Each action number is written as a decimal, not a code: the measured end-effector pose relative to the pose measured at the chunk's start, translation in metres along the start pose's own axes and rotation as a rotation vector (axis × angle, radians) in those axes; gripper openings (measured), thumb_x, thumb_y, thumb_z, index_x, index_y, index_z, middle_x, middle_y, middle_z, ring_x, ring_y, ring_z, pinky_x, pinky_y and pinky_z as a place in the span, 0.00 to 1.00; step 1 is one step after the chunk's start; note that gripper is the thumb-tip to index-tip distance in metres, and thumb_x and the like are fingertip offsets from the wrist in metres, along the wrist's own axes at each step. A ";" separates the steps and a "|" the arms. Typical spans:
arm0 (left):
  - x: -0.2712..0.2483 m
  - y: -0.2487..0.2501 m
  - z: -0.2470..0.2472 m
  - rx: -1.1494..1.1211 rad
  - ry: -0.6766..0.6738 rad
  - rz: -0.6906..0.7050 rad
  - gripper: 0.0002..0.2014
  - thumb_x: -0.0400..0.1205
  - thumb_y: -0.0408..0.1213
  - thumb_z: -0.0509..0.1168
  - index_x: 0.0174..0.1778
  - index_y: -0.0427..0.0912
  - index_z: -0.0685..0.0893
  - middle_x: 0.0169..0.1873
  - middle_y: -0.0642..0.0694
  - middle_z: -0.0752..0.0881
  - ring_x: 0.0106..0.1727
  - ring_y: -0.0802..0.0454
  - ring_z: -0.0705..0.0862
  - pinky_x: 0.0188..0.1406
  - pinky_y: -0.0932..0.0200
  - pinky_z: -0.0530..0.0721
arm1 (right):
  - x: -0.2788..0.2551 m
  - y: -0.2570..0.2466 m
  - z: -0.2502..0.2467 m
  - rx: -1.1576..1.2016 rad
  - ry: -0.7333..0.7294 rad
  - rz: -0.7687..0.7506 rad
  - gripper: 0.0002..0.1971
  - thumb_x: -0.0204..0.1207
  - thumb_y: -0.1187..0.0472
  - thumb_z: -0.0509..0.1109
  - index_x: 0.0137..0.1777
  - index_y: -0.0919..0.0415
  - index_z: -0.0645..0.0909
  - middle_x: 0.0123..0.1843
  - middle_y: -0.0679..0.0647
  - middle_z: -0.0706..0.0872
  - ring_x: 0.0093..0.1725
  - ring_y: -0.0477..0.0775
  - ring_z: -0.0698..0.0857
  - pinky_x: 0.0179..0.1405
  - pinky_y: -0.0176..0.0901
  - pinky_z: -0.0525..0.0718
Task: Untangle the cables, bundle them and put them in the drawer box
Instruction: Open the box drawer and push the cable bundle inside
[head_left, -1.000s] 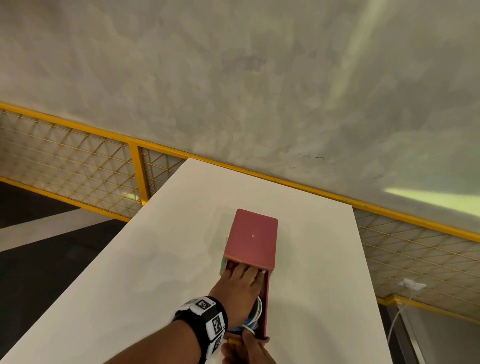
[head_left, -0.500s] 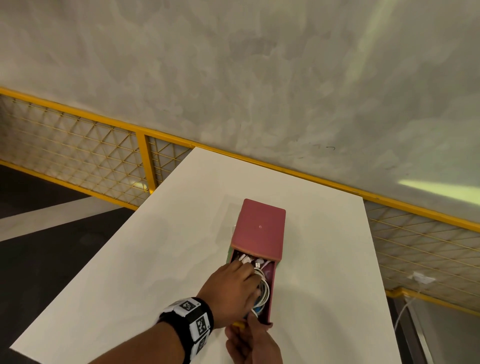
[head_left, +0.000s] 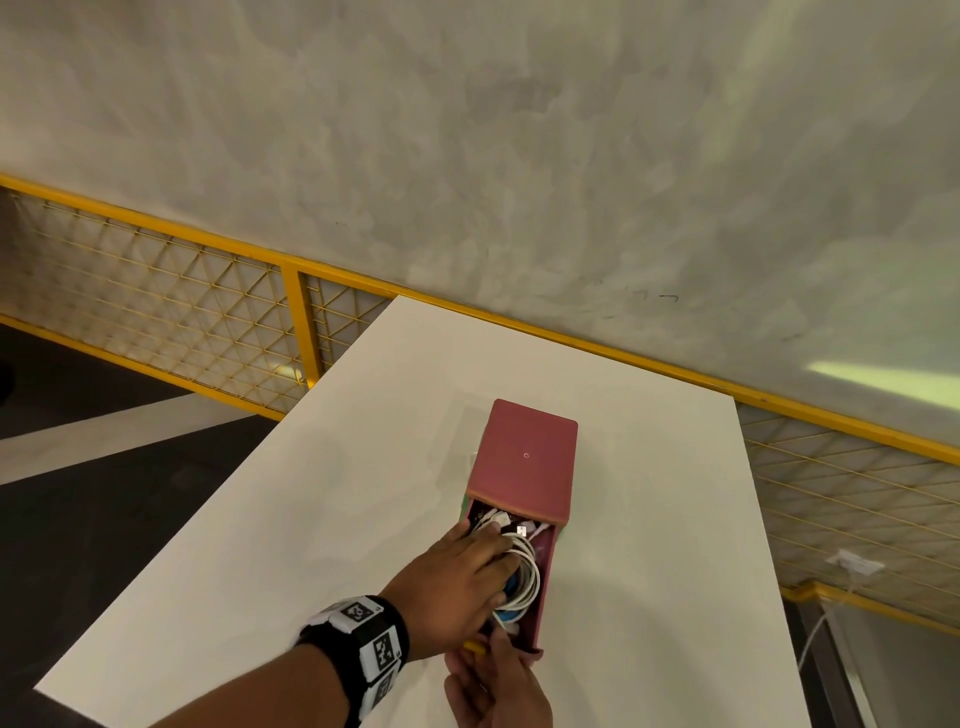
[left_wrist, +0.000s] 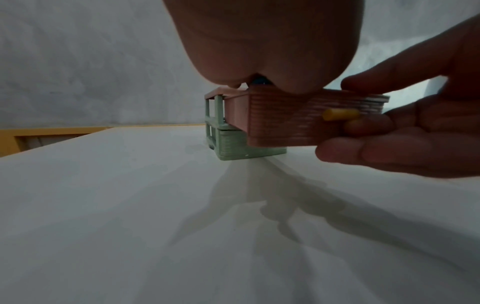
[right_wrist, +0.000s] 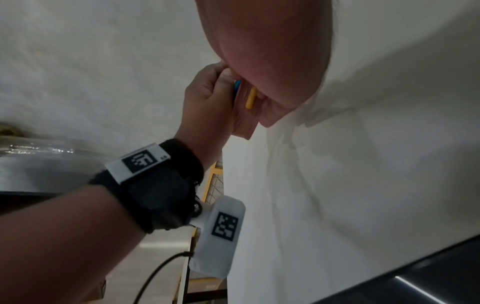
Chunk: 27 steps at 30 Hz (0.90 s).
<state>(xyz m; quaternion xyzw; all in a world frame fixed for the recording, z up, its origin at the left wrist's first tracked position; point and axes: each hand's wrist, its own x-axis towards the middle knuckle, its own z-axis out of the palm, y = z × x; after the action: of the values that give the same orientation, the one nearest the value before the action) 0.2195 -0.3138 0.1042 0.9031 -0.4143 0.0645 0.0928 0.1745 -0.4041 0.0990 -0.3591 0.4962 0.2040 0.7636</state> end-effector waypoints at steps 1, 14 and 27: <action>-0.001 -0.001 -0.001 0.000 -0.018 -0.008 0.21 0.84 0.47 0.59 0.73 0.46 0.76 0.69 0.47 0.82 0.74 0.45 0.79 0.72 0.44 0.79 | -0.017 -0.014 -0.022 -0.077 -0.084 0.025 0.15 0.81 0.50 0.67 0.58 0.61 0.85 0.51 0.62 0.91 0.50 0.62 0.88 0.40 0.48 0.82; 0.016 0.006 -0.006 0.060 -0.091 -0.231 0.24 0.71 0.41 0.68 0.65 0.52 0.81 0.67 0.52 0.85 0.68 0.45 0.83 0.49 0.45 0.84 | -0.035 -0.001 -0.030 -0.050 -0.122 -0.124 0.10 0.82 0.56 0.67 0.58 0.59 0.85 0.61 0.59 0.87 0.63 0.64 0.82 0.49 0.54 0.81; 0.017 0.007 -0.002 0.018 -0.151 -0.135 0.30 0.82 0.57 0.55 0.78 0.46 0.71 0.72 0.43 0.81 0.77 0.39 0.76 0.74 0.40 0.74 | -0.032 -0.004 -0.032 -0.065 -0.149 -0.208 0.13 0.83 0.65 0.61 0.57 0.51 0.84 0.56 0.47 0.89 0.58 0.51 0.83 0.57 0.56 0.74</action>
<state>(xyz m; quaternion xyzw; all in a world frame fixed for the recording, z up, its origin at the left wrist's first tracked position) 0.2251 -0.3298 0.1097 0.9320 -0.3579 -0.0063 0.0571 0.1438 -0.4297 0.1211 -0.4172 0.3913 0.1658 0.8034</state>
